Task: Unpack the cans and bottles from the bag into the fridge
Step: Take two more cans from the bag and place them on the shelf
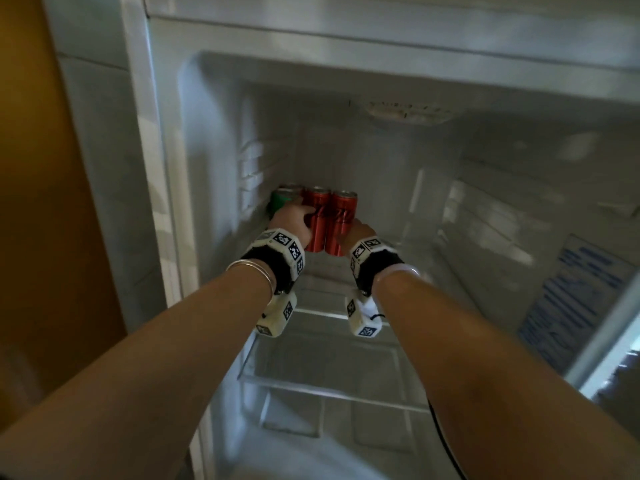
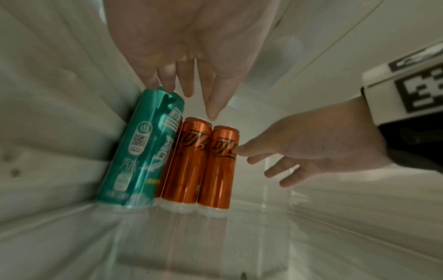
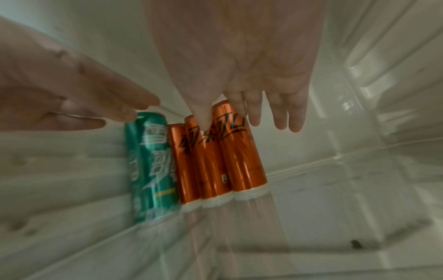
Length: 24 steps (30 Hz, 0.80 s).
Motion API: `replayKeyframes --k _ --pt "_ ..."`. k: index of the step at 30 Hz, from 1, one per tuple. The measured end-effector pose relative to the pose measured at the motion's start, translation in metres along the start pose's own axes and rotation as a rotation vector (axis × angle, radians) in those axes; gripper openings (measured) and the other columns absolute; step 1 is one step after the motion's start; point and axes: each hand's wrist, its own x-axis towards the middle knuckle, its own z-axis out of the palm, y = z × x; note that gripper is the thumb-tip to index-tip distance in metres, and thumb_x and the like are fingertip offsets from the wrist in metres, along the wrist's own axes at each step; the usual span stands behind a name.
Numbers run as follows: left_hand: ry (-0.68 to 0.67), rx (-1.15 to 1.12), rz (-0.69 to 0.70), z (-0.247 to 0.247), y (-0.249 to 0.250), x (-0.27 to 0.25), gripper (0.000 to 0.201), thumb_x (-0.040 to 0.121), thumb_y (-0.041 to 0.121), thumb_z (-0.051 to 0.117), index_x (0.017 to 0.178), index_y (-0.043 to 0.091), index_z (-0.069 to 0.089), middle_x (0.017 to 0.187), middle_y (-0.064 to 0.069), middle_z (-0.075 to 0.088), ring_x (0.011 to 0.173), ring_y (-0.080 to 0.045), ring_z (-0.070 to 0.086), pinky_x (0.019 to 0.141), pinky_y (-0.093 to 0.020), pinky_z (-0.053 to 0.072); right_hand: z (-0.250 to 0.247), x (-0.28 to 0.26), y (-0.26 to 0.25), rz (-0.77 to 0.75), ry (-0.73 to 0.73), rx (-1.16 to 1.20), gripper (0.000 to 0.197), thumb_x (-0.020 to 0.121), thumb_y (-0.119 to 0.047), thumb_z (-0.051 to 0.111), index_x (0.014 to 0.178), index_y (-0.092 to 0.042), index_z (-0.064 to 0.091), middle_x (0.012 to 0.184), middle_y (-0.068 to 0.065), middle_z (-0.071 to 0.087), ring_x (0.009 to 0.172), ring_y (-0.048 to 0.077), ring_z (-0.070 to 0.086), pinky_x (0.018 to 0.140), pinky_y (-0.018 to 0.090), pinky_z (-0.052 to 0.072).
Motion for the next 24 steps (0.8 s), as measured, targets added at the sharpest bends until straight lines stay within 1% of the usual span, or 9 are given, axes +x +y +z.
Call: replayKeyframes --k 3,5,9,11,13,15,16,20,24 --pt "-0.053 0.030 -0.052 0.001 0.001 -0.017 0.024 0.089 0.019 0.056 0.110 0.020 0.068 0.113 -0.005 0.067 0.108 -0.026 0.060 0.092 -0.027 0.042 0.008 -0.009 0.001 0.010 -0.015 0.023 0.034 0.086 -0.050 0.052 0.102 -0.022 0.063 0.098 0.005 0.069 0.074 0.020 0.063 0.072 0.029 0.050" --pt "-0.095 0.038 -0.078 0.002 0.001 -0.030 0.025 0.091 0.020 0.053 0.113 0.019 0.067 0.116 -0.005 0.065 0.108 -0.026 0.059 0.094 -0.027 0.041 0.009 -0.021 0.003 0.003 -0.029 -0.015 0.039 0.086 -0.055 0.047 0.106 -0.024 0.061 0.098 0.005 0.068 0.074 0.021 0.062 0.072 0.030 0.048" --pt "-0.128 0.084 -0.051 -0.006 0.006 -0.057 0.037 0.096 0.012 0.042 0.130 0.017 0.055 0.133 -0.009 0.055 0.123 -0.027 0.051 0.106 -0.031 0.036 -0.003 -0.073 0.000 -0.002 -0.009 -0.071 0.034 0.094 -0.046 0.041 0.106 -0.020 0.060 0.102 0.006 0.064 0.080 0.021 0.060 0.075 0.029 0.042" --pt "-0.176 0.098 -0.048 -0.010 0.007 -0.073 0.038 0.096 0.013 0.040 0.131 0.016 0.053 0.134 -0.011 0.053 0.123 -0.027 0.051 0.104 -0.031 0.037 -0.005 -0.097 0.000 0.026 -0.005 -0.165 0.035 0.098 -0.034 0.042 0.120 -0.011 0.056 0.114 0.010 0.061 0.100 0.025 0.060 0.081 0.031 0.042" --pt "-0.202 0.133 -0.025 -0.011 0.004 -0.089 0.032 0.095 0.020 0.042 0.122 0.015 0.059 0.125 -0.011 0.060 0.111 -0.027 0.058 0.093 -0.030 0.044 -0.001 -0.119 -0.002 0.050 0.001 -0.247 0.039 0.098 -0.028 0.044 0.129 -0.005 0.050 0.128 0.013 0.056 0.116 0.028 0.055 0.090 0.032 0.043" --pt "-0.215 0.149 -0.027 -0.014 -0.001 -0.110 0.026 0.093 0.028 0.045 0.105 0.014 0.063 0.109 -0.008 0.066 0.087 -0.022 0.061 0.073 -0.023 0.047 0.009 -0.138 -0.003 0.068 -0.005 -0.299 0.043 0.097 -0.028 0.044 0.131 -0.002 0.047 0.132 0.015 0.054 0.120 0.030 0.053 0.095 0.034 0.042" --pt "-0.232 0.180 -0.036 -0.016 -0.003 -0.122 0.023 0.094 0.026 0.045 0.103 0.012 0.061 0.106 -0.008 0.065 0.084 -0.021 0.059 0.070 -0.023 0.047 0.014 -0.150 -0.004 0.076 -0.010 -0.319 0.044 0.097 -0.029 0.044 0.132 -0.002 0.046 0.133 0.016 0.053 0.120 0.031 0.052 0.096 0.035 0.042" --pt "-0.274 0.227 0.021 -0.026 -0.011 -0.169 0.036 0.094 0.007 0.044 0.129 0.009 0.053 0.130 -0.012 0.056 0.119 -0.028 0.054 0.101 -0.034 0.045 0.033 -0.200 -0.001 0.118 -0.024 -0.366 0.049 0.098 -0.032 0.042 0.137 -0.002 0.040 0.139 0.017 0.047 0.126 0.031 0.047 0.101 0.037 0.039" --pt "-0.395 0.254 0.032 -0.027 -0.028 -0.221 0.041 0.096 0.007 0.043 0.136 0.008 0.044 0.142 -0.014 0.044 0.130 -0.029 0.043 0.110 -0.035 0.035 0.059 -0.252 0.010 0.173 -0.068 -0.380 0.047 0.096 -0.032 0.046 0.133 -0.003 0.046 0.136 0.016 0.050 0.123 0.031 0.050 0.101 0.036 0.039"
